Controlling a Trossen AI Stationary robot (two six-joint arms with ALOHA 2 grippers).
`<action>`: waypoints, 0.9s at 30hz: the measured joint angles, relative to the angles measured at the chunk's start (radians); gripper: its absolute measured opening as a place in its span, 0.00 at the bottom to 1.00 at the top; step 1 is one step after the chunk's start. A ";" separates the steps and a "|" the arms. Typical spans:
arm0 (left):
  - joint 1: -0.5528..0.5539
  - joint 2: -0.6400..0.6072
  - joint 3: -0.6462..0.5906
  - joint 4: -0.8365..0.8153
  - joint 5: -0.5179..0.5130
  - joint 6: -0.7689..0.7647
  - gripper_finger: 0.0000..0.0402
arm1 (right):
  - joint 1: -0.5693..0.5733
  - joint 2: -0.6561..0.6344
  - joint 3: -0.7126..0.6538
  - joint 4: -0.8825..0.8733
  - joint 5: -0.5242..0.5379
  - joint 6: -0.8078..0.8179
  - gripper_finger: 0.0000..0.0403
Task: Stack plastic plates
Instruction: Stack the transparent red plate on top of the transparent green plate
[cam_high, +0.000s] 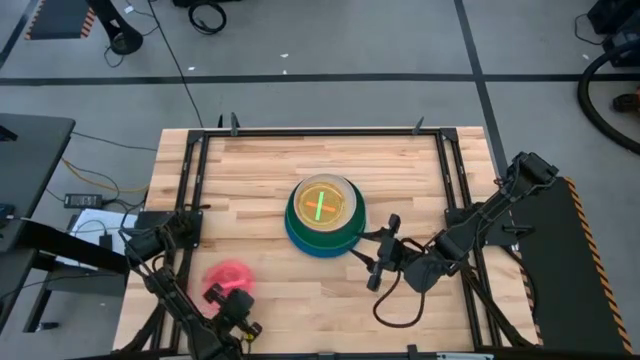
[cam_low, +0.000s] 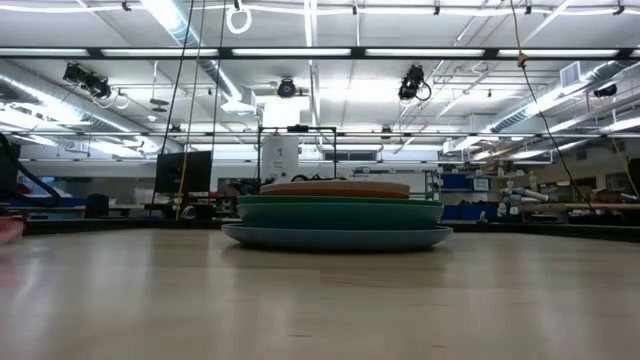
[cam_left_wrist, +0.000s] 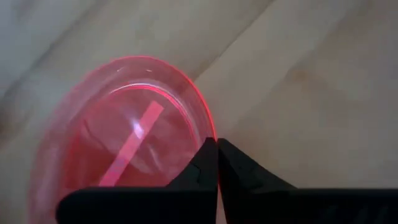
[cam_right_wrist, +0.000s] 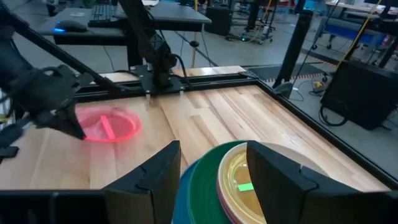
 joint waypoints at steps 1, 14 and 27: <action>0.006 0.000 0.019 0.002 -0.033 0.044 0.02 | 0.001 0.000 0.000 0.000 0.000 -0.001 0.48; 0.046 -0.007 0.165 -0.048 -0.408 0.544 0.01 | 0.000 0.000 0.000 0.011 -0.104 -0.080 0.48; 0.498 -0.081 0.176 0.375 -0.360 1.692 0.01 | 0.092 -0.014 0.000 0.131 -0.095 -0.208 0.48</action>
